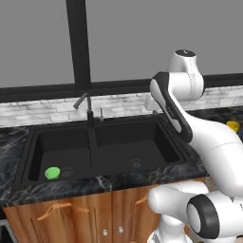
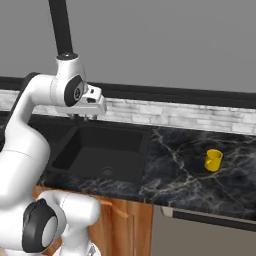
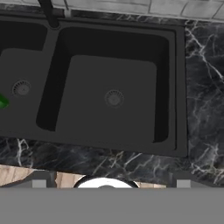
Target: Move any existing items from the left basin to the right basin for drying. Then move the mug from the counter to the left basin of the sink for washing.
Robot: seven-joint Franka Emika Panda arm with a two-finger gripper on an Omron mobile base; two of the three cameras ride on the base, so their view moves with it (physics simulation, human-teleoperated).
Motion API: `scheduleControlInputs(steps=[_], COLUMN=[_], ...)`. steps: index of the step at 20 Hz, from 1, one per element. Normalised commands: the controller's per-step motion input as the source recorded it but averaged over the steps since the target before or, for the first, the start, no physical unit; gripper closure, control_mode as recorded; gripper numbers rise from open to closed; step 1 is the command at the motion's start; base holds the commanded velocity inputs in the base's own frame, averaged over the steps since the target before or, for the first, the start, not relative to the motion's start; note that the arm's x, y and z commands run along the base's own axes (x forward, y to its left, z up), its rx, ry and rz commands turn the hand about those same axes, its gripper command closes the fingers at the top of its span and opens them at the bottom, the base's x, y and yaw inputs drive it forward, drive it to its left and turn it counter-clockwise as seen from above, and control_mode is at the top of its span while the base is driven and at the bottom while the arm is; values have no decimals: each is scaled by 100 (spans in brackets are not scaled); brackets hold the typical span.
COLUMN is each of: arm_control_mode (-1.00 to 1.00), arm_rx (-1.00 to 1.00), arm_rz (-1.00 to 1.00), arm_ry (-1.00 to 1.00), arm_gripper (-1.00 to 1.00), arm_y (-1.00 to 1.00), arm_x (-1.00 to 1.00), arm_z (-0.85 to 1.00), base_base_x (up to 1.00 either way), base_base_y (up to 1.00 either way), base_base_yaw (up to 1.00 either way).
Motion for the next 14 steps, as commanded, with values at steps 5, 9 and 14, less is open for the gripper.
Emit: scheduleControlInputs(steps=[5, 9, 14], arm_control_mode=[100, 100, 100], arm_rx=[0, 0, 0], arm_rz=[0, 0, 0], arm_ry=[0, 0, 0], arm_gripper=[-100, -100, -100], arm_y=[0, 0, 0], arm_x=[0, 0, 0], arm_z=[0, 0, 0], base_base_x=[77, 44, 0], base_base_y=[-19, -1, 0], base_base_yaw=[0, 0, 0])
